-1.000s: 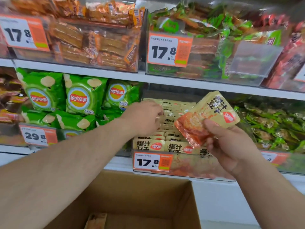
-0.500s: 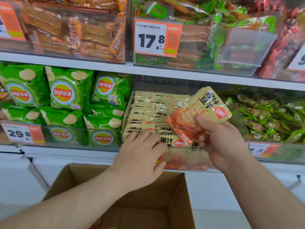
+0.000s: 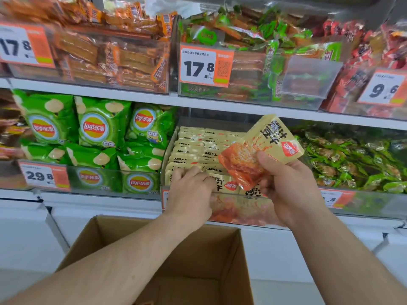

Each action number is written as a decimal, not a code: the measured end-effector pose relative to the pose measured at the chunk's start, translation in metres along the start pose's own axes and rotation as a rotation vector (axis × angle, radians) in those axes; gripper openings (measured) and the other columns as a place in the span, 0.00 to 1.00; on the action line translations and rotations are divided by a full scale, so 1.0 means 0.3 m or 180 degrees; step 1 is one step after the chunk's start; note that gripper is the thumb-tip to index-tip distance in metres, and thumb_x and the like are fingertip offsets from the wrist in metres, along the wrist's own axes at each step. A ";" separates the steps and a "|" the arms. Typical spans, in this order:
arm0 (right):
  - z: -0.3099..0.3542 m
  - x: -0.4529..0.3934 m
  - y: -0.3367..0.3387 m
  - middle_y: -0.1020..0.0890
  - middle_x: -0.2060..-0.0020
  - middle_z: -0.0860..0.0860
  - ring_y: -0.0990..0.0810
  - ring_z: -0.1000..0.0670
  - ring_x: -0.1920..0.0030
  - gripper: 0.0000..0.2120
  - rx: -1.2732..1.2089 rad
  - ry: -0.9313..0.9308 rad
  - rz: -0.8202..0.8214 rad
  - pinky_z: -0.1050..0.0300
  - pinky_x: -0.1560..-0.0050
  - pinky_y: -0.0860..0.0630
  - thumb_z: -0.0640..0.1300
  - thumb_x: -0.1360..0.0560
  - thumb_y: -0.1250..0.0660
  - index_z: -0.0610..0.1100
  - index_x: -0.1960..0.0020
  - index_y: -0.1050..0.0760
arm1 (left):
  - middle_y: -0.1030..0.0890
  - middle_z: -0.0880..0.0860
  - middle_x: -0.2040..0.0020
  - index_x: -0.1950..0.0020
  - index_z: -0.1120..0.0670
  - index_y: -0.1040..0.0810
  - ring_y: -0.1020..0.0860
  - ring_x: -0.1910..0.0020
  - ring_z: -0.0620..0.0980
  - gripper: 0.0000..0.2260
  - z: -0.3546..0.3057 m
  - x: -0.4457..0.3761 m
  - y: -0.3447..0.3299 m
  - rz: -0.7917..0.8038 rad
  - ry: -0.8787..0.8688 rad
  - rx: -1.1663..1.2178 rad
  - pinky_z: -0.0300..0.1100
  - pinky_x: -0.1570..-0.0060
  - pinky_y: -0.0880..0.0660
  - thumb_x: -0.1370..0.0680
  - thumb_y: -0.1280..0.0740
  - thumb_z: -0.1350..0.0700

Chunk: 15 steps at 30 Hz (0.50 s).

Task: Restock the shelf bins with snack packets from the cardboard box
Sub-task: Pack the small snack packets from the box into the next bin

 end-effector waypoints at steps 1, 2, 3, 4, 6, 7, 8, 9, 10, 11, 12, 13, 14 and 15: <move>0.004 -0.002 0.008 0.23 0.69 0.47 0.30 0.53 0.77 0.06 0.0028 0.0038 0.0002 0.58 0.73 0.32 0.42 0.26 0.27 0.41 0.50 0.21 | 0.22 0.42 0.66 0.67 0.48 0.22 0.24 0.58 0.48 0.15 -0.004 0.007 0.006 -0.0055 -0.0029 0.0038 0.45 0.57 0.44 0.46 0.18 0.54; 0.003 -0.004 0.016 0.23 0.69 0.47 0.30 0.53 0.77 0.06 0.0051 0.0061 -0.0001 0.58 0.73 0.32 0.42 0.26 0.27 0.42 0.51 0.21 | 0.22 0.42 0.66 0.67 0.48 0.22 0.24 0.58 0.48 0.15 -0.008 0.015 0.007 -0.0093 -0.0044 0.0069 0.45 0.57 0.43 0.45 0.18 0.55; 0.000 -0.005 0.019 0.22 0.69 0.47 0.30 0.53 0.77 0.04 0.0072 0.0064 0.0010 0.58 0.73 0.32 0.42 0.26 0.27 0.43 0.53 0.21 | 0.21 0.42 0.65 0.66 0.48 0.21 0.24 0.58 0.48 0.14 -0.012 0.023 0.006 -0.0133 -0.0037 0.0107 0.45 0.57 0.43 0.44 0.18 0.55; -0.005 -0.006 0.018 0.22 0.68 0.47 0.30 0.53 0.77 0.03 0.0086 0.0054 0.0043 0.58 0.73 0.32 0.42 0.26 0.27 0.43 0.55 0.21 | 0.21 0.42 0.65 0.66 0.48 0.21 0.24 0.57 0.49 0.14 -0.015 0.029 0.007 -0.0184 -0.0022 0.0156 0.46 0.57 0.42 0.43 0.18 0.55; -0.016 -0.007 0.008 0.22 0.67 0.46 0.30 0.53 0.77 0.04 0.0112 -0.0002 0.0106 0.57 0.72 0.32 0.41 0.26 0.27 0.45 0.58 0.21 | 0.20 0.42 0.63 0.64 0.48 0.20 0.24 0.55 0.49 0.12 -0.018 0.035 0.008 -0.0321 -0.0021 0.0252 0.46 0.56 0.41 0.41 0.19 0.54; -0.023 -0.009 0.002 0.22 0.67 0.46 0.30 0.53 0.76 0.05 0.0137 -0.0033 0.0133 0.57 0.71 0.32 0.41 0.26 0.27 0.45 0.59 0.21 | 0.20 0.43 0.62 0.63 0.48 0.20 0.25 0.54 0.49 0.11 -0.018 0.040 0.007 -0.0383 -0.0031 0.0274 0.46 0.55 0.40 0.39 0.19 0.53; -0.029 -0.011 -0.004 0.22 0.67 0.46 0.30 0.53 0.76 0.05 0.0165 -0.0059 0.0153 0.58 0.71 0.32 0.42 0.26 0.27 0.45 0.59 0.21 | 0.20 0.44 0.60 0.61 0.49 0.19 0.27 0.53 0.49 0.10 -0.018 0.048 0.003 -0.0430 -0.0065 0.0285 0.46 0.55 0.40 0.37 0.20 0.53; -0.033 -0.012 -0.010 0.22 0.68 0.46 0.30 0.53 0.76 0.04 0.0188 -0.0080 0.0175 0.58 0.71 0.31 0.42 0.26 0.27 0.45 0.59 0.21 | 0.19 0.45 0.59 0.59 0.50 0.18 0.28 0.52 0.50 0.10 -0.019 0.057 -0.002 -0.0460 -0.0123 0.0286 0.46 0.56 0.39 0.35 0.21 0.53; -0.037 -0.015 -0.016 0.22 0.68 0.46 0.29 0.53 0.76 0.04 0.0207 -0.0096 0.0198 0.58 0.72 0.31 0.43 0.26 0.27 0.45 0.58 0.21 | 0.19 0.47 0.57 0.56 0.50 0.17 0.29 0.52 0.51 0.10 -0.020 0.067 -0.007 -0.0453 -0.0184 0.0278 0.46 0.56 0.37 0.34 0.21 0.52; -0.041 -0.018 -0.021 0.22 0.68 0.46 0.29 0.53 0.76 0.04 0.0213 -0.0108 0.0212 0.58 0.72 0.31 0.43 0.26 0.27 0.45 0.59 0.21 | 0.19 0.48 0.56 0.54 0.51 0.17 0.28 0.52 0.52 0.11 -0.020 0.077 -0.010 -0.0429 -0.0230 0.0271 0.46 0.56 0.35 0.33 0.21 0.52; -0.046 -0.021 -0.026 0.22 0.68 0.46 0.29 0.53 0.76 0.05 0.0209 -0.0118 0.0217 0.58 0.72 0.31 0.43 0.26 0.27 0.45 0.59 0.21 | 0.20 0.49 0.55 0.51 0.51 0.17 0.27 0.52 0.52 0.12 -0.018 0.087 -0.010 -0.0409 -0.0263 0.0284 0.47 0.56 0.31 0.33 0.21 0.52; -0.049 -0.023 -0.030 0.23 0.68 0.46 0.29 0.53 0.76 0.05 0.0200 -0.0127 0.0219 0.59 0.73 0.31 0.43 0.26 0.27 0.45 0.59 0.21 | 0.20 0.50 0.53 0.50 0.52 0.17 0.25 0.52 0.53 0.13 -0.014 0.095 0.000 -0.0428 -0.0297 0.0345 0.48 0.56 0.28 0.32 0.22 0.53; -0.052 -0.025 -0.034 0.23 0.69 0.46 0.29 0.53 0.76 0.04 0.0190 -0.0135 0.0222 0.59 0.73 0.31 0.43 0.26 0.27 0.45 0.59 0.21 | 0.21 0.51 0.52 0.49 0.53 0.17 0.24 0.53 0.53 0.13 -0.010 0.100 0.020 -0.0481 -0.0337 0.0442 0.48 0.56 0.25 0.31 0.23 0.53; -0.055 -0.026 -0.036 0.23 0.69 0.46 0.29 0.53 0.76 0.04 0.0184 -0.0145 0.0224 0.59 0.73 0.31 0.43 0.25 0.27 0.45 0.58 0.21 | 0.21 0.51 0.52 0.49 0.54 0.17 0.23 0.53 0.53 0.11 -0.005 0.099 0.049 -0.0579 -0.0398 0.0527 0.48 0.55 0.24 0.29 0.25 0.53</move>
Point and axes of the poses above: each hand's wrist, its own x-axis away from the middle knuckle, its own y-axis out of the back of the hand, z = x × y, the point moved 9 cm from there along -x, towards the middle knuckle
